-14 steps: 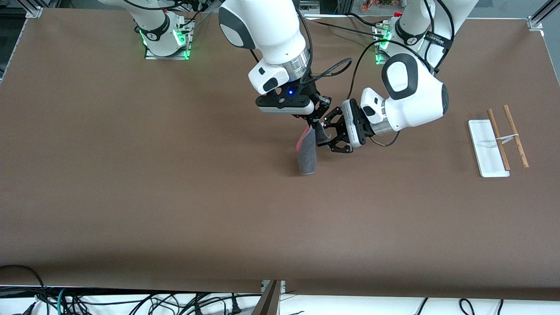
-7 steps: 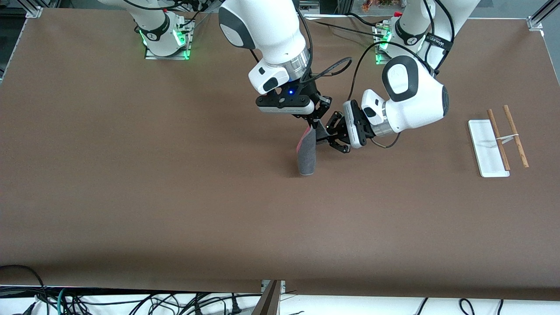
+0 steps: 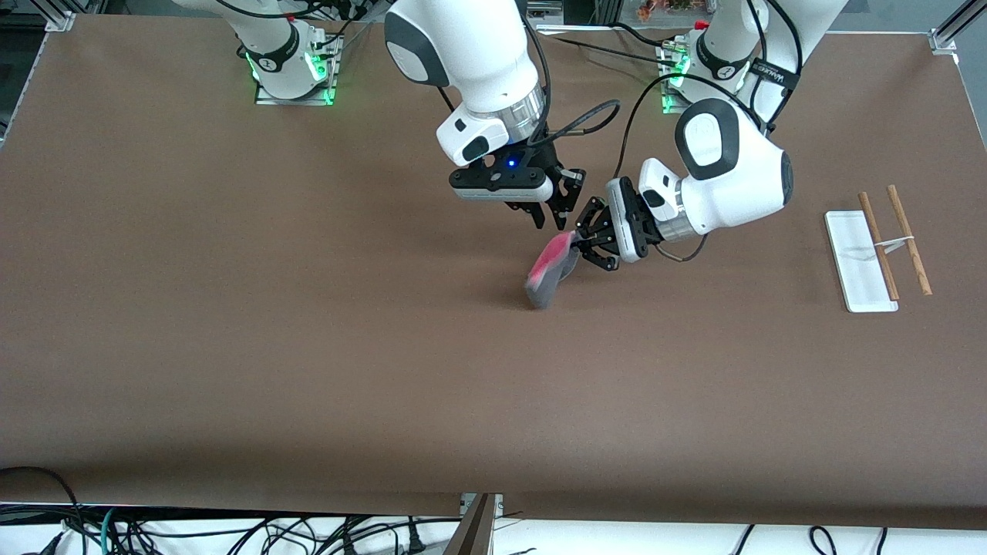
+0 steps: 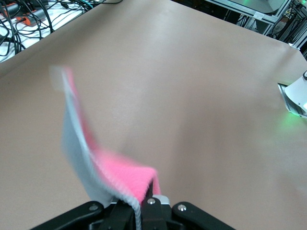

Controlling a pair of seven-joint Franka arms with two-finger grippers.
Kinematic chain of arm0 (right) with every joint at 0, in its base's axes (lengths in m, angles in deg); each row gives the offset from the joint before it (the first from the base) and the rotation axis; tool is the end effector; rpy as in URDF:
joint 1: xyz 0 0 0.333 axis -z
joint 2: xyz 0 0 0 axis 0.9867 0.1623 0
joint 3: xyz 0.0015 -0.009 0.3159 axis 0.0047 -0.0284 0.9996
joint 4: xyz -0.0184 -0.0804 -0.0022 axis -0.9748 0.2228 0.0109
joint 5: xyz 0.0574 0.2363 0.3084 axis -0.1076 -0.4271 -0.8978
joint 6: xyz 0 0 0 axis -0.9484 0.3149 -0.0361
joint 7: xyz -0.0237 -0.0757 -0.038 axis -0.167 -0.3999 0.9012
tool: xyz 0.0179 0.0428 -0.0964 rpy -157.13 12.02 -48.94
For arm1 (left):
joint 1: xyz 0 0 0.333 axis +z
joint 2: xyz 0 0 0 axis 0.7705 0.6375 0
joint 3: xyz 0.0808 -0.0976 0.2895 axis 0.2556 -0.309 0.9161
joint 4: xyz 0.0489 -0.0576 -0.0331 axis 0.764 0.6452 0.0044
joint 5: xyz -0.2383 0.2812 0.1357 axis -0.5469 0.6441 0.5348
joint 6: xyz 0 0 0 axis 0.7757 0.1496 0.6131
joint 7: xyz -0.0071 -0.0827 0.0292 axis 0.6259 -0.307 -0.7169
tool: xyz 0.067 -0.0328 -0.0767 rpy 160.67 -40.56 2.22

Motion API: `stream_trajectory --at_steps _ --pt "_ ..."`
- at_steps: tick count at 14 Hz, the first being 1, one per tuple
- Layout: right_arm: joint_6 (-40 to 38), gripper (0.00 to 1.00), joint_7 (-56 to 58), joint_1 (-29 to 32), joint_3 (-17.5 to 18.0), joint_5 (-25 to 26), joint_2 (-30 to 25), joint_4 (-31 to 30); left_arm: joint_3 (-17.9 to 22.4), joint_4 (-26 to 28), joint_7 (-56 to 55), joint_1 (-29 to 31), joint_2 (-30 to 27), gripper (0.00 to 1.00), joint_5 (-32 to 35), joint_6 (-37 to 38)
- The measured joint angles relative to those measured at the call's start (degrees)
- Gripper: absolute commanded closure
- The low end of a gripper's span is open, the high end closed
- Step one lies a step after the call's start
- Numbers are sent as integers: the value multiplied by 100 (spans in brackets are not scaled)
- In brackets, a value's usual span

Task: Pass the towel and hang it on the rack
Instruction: 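Grasp the towel with the left gripper while the right gripper releases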

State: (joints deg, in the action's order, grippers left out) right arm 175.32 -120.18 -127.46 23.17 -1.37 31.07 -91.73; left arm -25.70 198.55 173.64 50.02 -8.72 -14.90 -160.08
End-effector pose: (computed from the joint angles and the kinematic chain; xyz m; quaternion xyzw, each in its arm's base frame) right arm 0.5151 0.5563 0.5352 -0.9643 0.1227 -0.1596 0.1721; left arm 0.5439 -0.2564 0.3398 0.7484 -0.5196 0.2505 0.3275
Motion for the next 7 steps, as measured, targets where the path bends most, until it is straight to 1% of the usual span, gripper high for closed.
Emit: stream_trajectory --at_steps 1,4,6,7 --pt "0 0 0 -6 1 123 0 0 5 -4 0 27 -9 100 0 0" --pt "-1 0 45 -20 0 220 0 0 45 -13 2 229 -30 100 47 195" --pt "-73 0 430 -18 -38 267 -5 0 67 -25 9 529 -30 100 345 489" --pt "-246 0 790 -5 -88 276 -18 3 89 -62 -27 709 -31 100 582 736"
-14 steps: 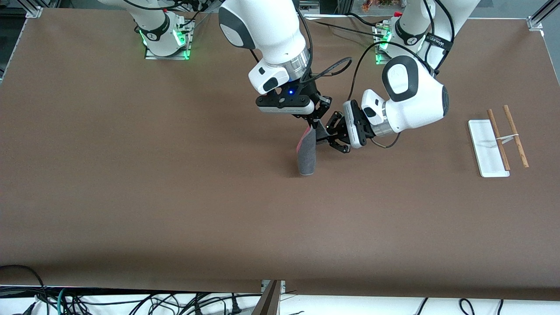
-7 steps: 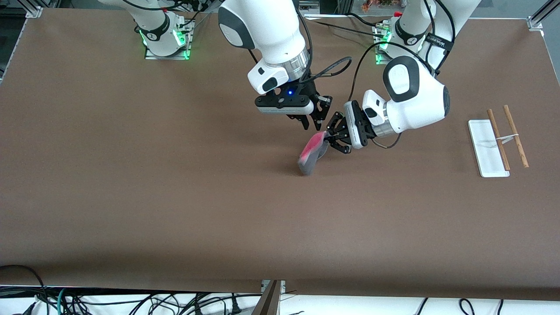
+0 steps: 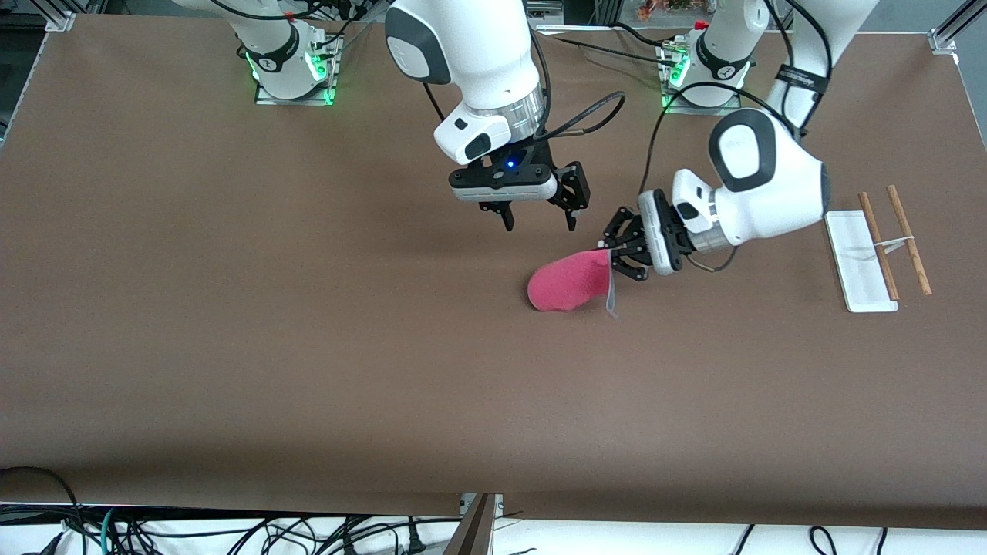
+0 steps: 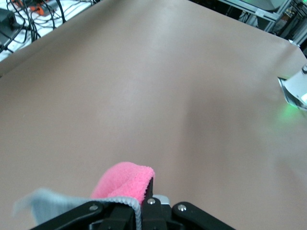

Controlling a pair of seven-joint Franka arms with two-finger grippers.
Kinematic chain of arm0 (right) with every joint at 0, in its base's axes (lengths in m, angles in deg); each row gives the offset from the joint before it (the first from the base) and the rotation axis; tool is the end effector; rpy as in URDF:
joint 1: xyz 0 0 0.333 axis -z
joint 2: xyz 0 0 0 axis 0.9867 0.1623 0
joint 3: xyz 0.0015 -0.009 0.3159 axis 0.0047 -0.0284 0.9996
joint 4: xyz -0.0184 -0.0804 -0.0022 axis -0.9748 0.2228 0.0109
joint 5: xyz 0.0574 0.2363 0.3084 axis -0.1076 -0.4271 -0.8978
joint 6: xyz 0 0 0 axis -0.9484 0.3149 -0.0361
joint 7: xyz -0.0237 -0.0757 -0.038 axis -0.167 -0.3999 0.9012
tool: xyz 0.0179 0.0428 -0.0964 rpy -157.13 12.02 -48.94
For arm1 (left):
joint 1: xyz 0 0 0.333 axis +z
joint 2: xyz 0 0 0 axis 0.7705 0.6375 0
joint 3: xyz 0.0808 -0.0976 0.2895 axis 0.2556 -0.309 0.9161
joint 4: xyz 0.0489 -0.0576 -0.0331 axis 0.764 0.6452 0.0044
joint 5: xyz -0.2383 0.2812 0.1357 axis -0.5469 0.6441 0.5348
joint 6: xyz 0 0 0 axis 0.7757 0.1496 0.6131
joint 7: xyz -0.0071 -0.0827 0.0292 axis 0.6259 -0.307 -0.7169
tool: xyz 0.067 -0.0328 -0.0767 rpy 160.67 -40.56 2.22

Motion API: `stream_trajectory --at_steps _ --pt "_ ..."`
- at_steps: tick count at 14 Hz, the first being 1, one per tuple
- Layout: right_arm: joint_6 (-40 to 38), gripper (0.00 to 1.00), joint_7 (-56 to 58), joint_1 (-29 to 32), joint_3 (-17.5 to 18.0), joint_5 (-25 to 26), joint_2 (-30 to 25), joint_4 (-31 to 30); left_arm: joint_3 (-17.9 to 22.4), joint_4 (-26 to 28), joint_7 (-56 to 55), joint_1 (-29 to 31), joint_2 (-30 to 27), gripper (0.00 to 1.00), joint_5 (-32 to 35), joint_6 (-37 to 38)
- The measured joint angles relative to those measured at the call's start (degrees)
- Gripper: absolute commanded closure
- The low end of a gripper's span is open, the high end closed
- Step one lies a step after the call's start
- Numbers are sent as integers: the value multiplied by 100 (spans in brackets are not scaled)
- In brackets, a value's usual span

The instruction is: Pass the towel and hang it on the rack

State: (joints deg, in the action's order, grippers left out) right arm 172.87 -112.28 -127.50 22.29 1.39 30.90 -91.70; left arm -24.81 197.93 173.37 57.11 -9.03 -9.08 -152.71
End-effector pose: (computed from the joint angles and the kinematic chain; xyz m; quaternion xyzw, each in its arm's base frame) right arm 0.5205 0.5471 0.5326 -0.9737 0.0543 -0.1810 0.1275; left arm 0.5647 -0.1908 0.3412 0.7533 -0.5215 0.2292 0.3286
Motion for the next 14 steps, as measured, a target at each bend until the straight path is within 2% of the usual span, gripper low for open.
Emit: stream_trajectory --at_steps 3,7,9,12,14 --pt "-696 0 1411 183 -273 5 -91 7 27 -313 -692 729 3 100 1364 1108" --pt "-1006 0 2882 445 -709 5 -127 5 146 -937 -1411 1524 36 100 2942 2633" --pt "-1050 0 3229 628 -761 5 -122 -12 258 -1351 -1725 1795 63 100 3856 3262" --pt "-1073 0 3727 1006 -779 5 -92 -53 445 -1890 -1854 2254 210 100 4943 3658" --pt "-1091 0 3884 1288 -783 4 -67 -57 715 -2142 -1855 2559 374 100 5393 3750"
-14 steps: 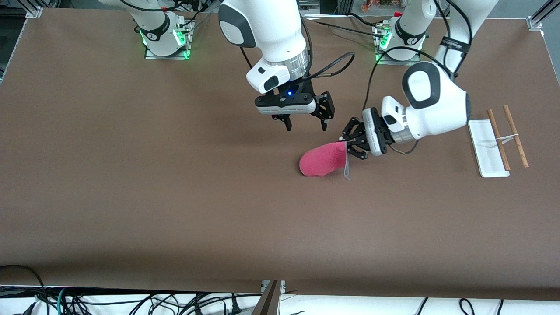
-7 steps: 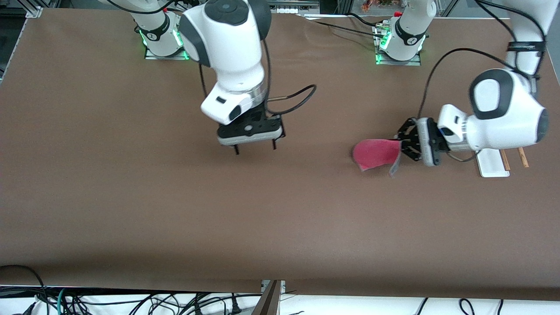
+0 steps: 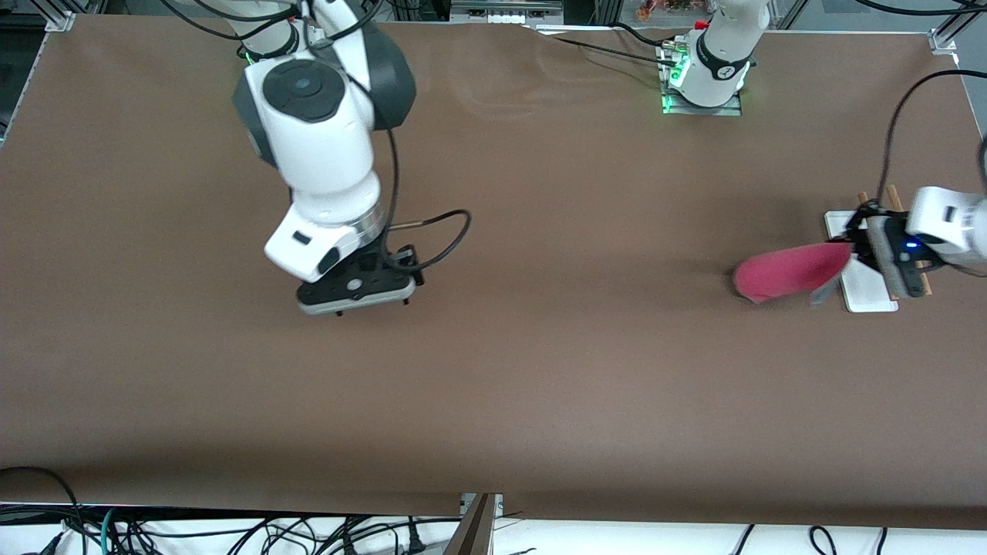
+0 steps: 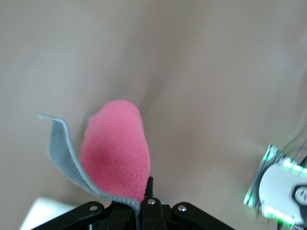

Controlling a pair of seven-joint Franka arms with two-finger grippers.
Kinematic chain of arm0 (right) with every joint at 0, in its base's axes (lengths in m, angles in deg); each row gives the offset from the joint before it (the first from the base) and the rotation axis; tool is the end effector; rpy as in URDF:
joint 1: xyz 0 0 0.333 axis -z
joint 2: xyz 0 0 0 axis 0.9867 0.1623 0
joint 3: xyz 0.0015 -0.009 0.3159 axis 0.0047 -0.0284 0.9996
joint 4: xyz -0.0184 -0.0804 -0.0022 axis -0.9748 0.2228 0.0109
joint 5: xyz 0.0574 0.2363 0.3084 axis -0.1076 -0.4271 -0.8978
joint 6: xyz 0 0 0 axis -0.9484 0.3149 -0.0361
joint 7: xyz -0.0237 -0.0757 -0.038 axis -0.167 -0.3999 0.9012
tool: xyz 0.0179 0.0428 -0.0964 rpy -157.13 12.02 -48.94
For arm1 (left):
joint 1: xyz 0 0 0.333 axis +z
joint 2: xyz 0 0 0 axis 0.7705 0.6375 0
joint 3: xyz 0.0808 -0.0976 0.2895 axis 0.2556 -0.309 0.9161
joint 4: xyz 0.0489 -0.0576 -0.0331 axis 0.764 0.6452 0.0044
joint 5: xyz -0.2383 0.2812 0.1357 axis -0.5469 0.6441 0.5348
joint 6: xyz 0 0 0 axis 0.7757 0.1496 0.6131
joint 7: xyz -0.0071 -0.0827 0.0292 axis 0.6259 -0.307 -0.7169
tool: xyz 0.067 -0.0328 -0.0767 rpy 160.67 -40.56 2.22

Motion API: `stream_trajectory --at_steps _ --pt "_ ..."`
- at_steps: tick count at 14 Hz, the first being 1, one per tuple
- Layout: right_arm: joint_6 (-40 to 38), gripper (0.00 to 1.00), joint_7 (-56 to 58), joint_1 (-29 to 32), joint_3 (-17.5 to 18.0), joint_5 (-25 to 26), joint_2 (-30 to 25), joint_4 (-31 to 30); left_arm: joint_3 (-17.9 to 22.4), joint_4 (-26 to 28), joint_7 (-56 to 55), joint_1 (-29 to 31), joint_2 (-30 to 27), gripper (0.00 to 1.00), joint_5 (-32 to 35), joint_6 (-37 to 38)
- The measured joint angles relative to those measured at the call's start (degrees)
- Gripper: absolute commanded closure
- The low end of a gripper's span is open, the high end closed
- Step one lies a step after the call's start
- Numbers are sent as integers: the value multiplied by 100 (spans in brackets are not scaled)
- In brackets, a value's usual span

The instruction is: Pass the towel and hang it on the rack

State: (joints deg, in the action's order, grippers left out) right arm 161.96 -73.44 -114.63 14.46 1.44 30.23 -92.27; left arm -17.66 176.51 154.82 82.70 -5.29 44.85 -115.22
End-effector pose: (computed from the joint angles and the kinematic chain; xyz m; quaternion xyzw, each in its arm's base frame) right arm 0.6537 0.3428 0.5172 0.9816 0.1093 0.1498 0.0464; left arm 0.5810 0.1721 0.4056 0.8654 -0.4662 -0.0858 0.1626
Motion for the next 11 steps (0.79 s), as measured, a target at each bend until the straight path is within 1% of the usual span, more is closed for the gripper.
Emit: stream_trajectory --at_steps 3,5,8,11 --pt "-195 0 100 452 -15 0 -9 -6 535 -154 5 392 142 100 342 164" --pt "-313 0 306 761 -21 -1 -41 -4 746 -173 6 589 160 100 746 200" --pt "-459 0 458 1248 -18 -2 -153 -8 789 -188 122 930 183 100 1113 205" --pt "-817 0 1026 1884 4 -107 -576 -232 790 -321 216 1107 384 100 1269 10"
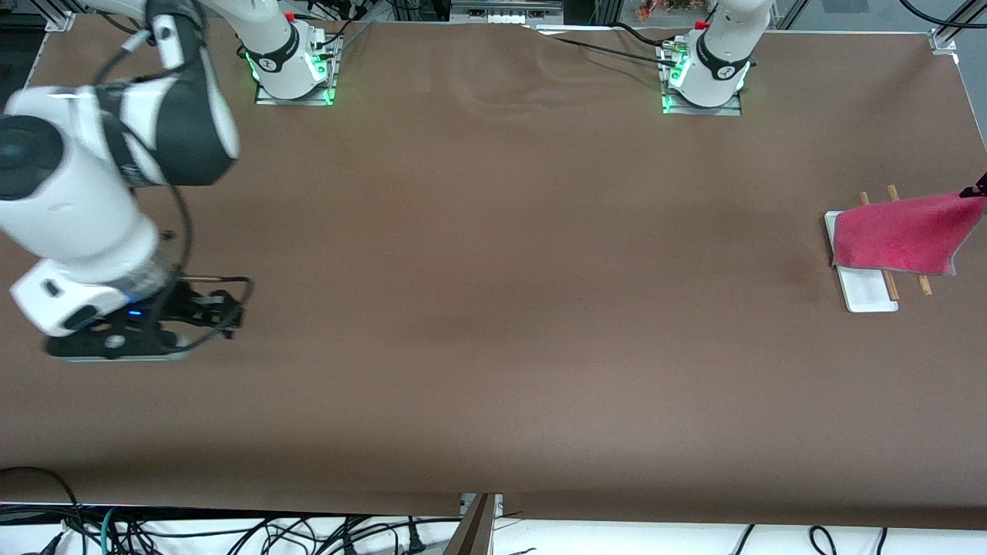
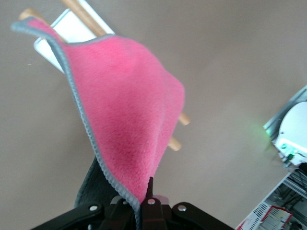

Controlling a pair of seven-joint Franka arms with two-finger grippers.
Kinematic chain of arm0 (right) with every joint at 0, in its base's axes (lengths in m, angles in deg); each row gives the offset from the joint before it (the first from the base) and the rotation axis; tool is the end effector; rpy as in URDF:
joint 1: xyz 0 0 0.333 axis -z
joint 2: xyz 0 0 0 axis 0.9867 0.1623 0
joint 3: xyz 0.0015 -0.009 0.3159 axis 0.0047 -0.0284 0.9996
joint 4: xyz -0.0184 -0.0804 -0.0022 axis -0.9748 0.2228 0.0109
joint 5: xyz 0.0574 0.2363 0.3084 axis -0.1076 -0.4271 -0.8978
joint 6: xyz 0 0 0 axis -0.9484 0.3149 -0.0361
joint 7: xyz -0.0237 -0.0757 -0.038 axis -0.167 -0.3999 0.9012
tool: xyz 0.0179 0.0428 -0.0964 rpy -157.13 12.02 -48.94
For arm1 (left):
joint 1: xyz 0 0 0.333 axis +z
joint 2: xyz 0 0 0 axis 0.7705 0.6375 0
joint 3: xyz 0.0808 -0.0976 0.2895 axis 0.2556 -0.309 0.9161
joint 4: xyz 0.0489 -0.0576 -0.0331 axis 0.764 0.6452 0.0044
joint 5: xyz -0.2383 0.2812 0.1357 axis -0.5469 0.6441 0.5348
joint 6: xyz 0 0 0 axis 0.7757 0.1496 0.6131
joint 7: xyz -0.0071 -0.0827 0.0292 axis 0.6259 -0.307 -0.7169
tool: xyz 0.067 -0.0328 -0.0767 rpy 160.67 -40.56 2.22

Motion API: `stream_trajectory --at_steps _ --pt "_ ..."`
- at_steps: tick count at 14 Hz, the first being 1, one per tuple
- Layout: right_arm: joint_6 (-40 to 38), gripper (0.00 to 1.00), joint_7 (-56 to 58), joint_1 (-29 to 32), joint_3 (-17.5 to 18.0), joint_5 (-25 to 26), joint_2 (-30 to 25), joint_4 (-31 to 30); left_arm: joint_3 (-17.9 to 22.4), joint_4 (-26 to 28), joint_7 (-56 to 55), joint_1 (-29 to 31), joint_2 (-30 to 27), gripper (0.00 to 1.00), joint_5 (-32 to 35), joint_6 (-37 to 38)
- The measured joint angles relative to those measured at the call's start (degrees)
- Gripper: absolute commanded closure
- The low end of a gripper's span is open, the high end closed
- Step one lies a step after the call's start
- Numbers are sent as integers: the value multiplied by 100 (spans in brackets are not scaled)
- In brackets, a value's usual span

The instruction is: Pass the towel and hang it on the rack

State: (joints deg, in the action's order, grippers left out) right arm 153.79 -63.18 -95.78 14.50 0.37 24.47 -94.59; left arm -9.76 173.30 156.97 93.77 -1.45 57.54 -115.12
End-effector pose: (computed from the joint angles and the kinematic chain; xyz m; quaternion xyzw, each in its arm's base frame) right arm 0.6964 0.1034 0.5538 0.9928 0.0229 0.0908 0.0744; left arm 0.4974 0.3756 0.3837 0.9137 -0.3564 -0.1608 0.1111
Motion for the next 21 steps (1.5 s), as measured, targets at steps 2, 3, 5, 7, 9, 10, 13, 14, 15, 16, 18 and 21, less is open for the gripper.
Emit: stream_trajectory --at_steps 2,3,5,7,9,10,13,14,15,16,18,21 --pt "-152 0 378 451 7 -243 -374 -347 4 -125 46 57 271 100 6 -255" --pt "-183 0 574 647 10 -336 -553 -550 4 -157 61 119 433 100 7 -392" --pt "-214 0 840 940 18 -400 -933 -1046 7 -202 114 262 738 100 7 -649" --pt "-222 0 885 1074 82 -411 -1309 -1565 8 -249 148 356 900 85 8 -731" --pt "-260 0 885 1231 317 -411 -1678 -2019 7 -265 152 373 944 0 8 -787" --pt "-304 0 885 1281 420 -411 -1826 -2190 7 -266 152 382 955 0 8 -814" --pt "-423 0 885 1298 646 -404 -2033 -2412 8 -290 153 482 980 0 8 -856" --pt "-476 0 885 1302 681 -400 -2064 -2418 3 -350 151 486 979 0 8 -862" --pt "-488 0 885 1323 690 -400 -2119 -2418 -23 -460 148 484 975 0 8 -862" --pt "-497 0 885 1371 693 -400 -2197 -2417 -63 -582 147 482 963 0 8 -859" --pt "-543 0 888 1497 692 -400 -2373 -2418 -226 -788 123 477 901 0 7 -817" --pt "-797 0 932 1574 692 -400 -2574 -2418 -801 -951 -599 467 698 0 6 -482"
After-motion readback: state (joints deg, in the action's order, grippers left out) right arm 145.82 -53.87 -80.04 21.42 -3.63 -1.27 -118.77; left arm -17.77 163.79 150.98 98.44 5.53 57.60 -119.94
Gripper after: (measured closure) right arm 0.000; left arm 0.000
